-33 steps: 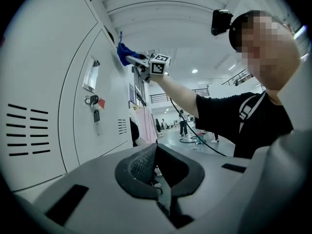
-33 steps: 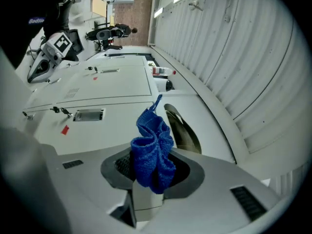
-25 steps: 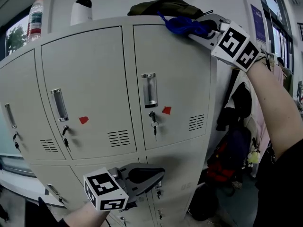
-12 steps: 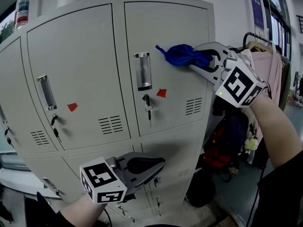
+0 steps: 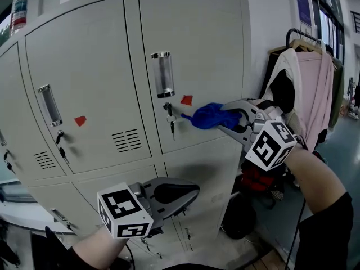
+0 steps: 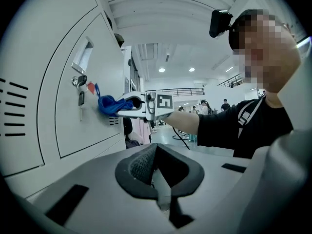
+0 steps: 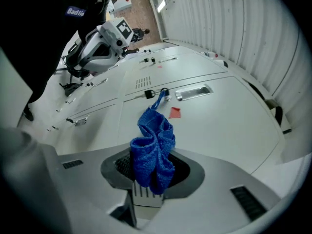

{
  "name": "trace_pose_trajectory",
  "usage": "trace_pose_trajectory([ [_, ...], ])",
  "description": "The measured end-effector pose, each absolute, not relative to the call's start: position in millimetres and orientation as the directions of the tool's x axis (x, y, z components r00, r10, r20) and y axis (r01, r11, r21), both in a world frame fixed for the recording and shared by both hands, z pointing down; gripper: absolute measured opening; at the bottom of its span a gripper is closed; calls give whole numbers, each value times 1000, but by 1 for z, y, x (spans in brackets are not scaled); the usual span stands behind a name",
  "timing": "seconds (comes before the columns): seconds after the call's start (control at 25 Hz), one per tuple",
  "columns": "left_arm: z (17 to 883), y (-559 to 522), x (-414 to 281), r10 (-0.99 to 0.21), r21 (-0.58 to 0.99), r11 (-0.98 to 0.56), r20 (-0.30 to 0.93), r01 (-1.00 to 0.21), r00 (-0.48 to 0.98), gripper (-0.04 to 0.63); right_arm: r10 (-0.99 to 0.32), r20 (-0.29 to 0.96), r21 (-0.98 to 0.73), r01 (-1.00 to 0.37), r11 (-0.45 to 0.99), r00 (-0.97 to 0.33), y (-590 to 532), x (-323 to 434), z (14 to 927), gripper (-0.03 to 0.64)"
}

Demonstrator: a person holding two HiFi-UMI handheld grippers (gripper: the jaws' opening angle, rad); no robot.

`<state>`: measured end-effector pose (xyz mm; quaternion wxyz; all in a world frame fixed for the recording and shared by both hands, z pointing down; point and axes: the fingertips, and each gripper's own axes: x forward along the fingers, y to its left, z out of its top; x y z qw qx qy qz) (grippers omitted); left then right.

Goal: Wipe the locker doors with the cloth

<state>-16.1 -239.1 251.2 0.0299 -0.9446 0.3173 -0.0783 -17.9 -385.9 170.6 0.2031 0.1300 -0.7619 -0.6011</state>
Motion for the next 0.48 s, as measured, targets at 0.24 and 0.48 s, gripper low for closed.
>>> trace_pose_trajectory([
  [0.24,258,-252,-15,-605,-82,-796,140,-600,784,8,-423,230,951,111,289,-876,-392,-14,220,103],
  [0.48,267,-259,-2,-584,-70,-811,157,-580,797,8,-413,286,937,160,312,-865,-395,-10,248,103],
])
